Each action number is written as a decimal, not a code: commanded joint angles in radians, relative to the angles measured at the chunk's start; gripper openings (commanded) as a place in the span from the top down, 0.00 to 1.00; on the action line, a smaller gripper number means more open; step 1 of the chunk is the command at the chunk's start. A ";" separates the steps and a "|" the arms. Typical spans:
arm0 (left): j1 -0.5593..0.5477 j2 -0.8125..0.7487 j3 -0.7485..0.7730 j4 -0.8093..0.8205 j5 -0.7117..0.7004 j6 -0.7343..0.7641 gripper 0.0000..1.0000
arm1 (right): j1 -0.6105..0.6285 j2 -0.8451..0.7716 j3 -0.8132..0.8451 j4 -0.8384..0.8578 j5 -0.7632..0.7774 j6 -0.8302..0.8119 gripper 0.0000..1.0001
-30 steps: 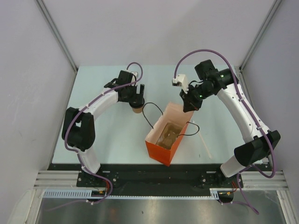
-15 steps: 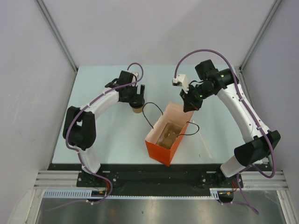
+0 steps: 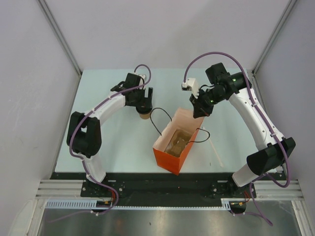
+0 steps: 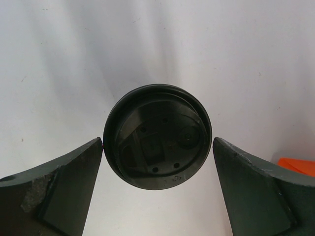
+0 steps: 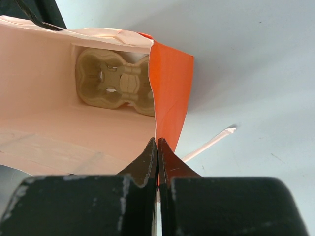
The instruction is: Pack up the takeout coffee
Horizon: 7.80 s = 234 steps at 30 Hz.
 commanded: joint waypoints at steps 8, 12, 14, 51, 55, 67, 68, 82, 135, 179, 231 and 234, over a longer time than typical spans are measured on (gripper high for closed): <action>-0.006 0.024 0.029 0.012 0.022 -0.027 0.03 | -0.006 -0.026 0.010 -0.045 -0.029 -0.012 1.00; -0.004 0.029 0.029 0.014 0.029 -0.030 0.04 | -0.006 -0.025 0.010 -0.045 -0.030 -0.012 1.00; -0.003 0.032 0.029 0.012 0.037 -0.034 0.05 | -0.006 -0.025 0.010 -0.042 -0.030 -0.012 1.00; 0.100 -0.571 0.098 -0.231 0.590 0.370 0.48 | 0.083 -0.048 0.052 -0.040 -0.023 0.020 1.00; 0.090 -0.683 0.158 -0.267 0.725 0.409 0.47 | 0.115 -0.037 0.078 -0.023 -0.010 0.049 1.00; -0.286 -0.706 0.288 -0.414 0.643 0.576 0.48 | 0.126 0.008 0.125 0.015 -0.017 0.183 1.00; -0.297 -0.680 0.323 -0.422 0.644 0.582 0.49 | 0.126 0.011 0.123 0.015 -0.017 0.184 1.00; -0.424 -0.537 0.532 -0.583 0.551 0.694 0.49 | 0.159 0.012 0.166 0.065 0.041 0.250 1.00; -0.612 -0.568 -0.137 -0.206 0.008 0.705 0.50 | 0.361 -0.043 0.134 0.283 0.326 0.500 1.00; -0.523 -0.468 -0.112 -0.210 0.149 0.944 0.51 | 0.018 0.186 0.543 0.003 0.048 0.057 0.09; -0.395 -0.502 0.003 -0.399 0.141 0.932 0.52 | 0.046 0.316 0.531 0.007 -0.366 0.517 1.00; -0.389 -0.502 0.026 -0.414 0.147 0.924 0.52 | 0.026 0.273 0.415 0.100 -0.406 0.687 1.00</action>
